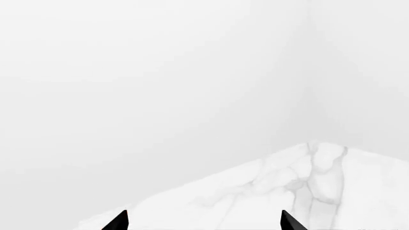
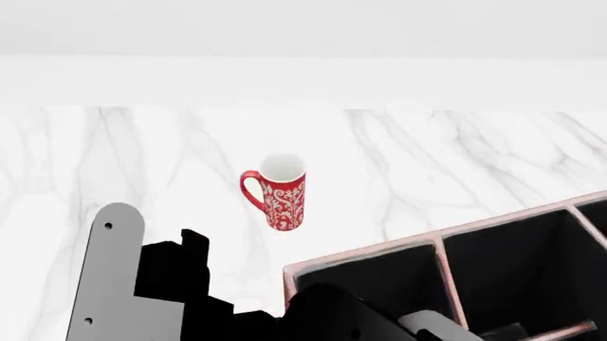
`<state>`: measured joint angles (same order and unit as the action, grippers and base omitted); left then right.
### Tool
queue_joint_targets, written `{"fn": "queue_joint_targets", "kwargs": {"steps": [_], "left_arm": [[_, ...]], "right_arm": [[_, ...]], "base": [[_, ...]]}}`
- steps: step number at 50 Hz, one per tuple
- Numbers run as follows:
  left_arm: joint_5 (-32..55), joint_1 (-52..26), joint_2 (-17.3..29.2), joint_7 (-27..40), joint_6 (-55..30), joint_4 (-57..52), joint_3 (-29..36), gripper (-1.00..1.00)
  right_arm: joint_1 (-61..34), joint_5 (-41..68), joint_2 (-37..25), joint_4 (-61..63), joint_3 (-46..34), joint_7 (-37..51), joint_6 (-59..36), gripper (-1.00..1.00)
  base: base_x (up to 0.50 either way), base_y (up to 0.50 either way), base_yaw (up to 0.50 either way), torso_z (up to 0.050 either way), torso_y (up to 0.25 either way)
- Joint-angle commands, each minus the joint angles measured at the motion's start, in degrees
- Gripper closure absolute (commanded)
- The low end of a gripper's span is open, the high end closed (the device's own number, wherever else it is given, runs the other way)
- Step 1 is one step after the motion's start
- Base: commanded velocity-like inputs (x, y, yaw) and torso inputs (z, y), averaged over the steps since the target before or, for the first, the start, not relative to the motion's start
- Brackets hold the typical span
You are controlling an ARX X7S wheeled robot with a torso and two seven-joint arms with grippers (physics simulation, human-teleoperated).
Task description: Pick up the book and place it in the right compartment of the caddy.
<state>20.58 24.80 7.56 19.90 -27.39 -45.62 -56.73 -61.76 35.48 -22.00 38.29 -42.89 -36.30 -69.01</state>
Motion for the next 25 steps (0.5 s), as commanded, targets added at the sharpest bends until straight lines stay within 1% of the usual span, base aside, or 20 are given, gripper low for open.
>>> {"fn": "queue_joint_targets", "kwargs": {"steps": [1,13,25], "left_arm": [[0.0,0.3,-0.1,0.1,0.5,0.3,0.2,-1.00],[-0.1,0.3,0.1,0.3,0.5,0.6,0.9,-1.00],[0.0,0.6,0.1,0.3,1.0,1.0,1.1,-1.00]], "right_arm": [[1.5,-2.2,1.2,-4.2,-3.2,1.4,1.2,-1.00],[3.3,-4.2,2.3,-7.9,-7.5,1.5,3.7,-1.00],[3.7,-5.4,2.9,-10.7,-10.2,0.9,5.8,-1.00]], "base": [[0.00,0.00,0.00,0.000,0.000],[0.00,0.00,0.00,0.000,0.000],[0.00,0.00,0.00,0.000,0.000]]}}
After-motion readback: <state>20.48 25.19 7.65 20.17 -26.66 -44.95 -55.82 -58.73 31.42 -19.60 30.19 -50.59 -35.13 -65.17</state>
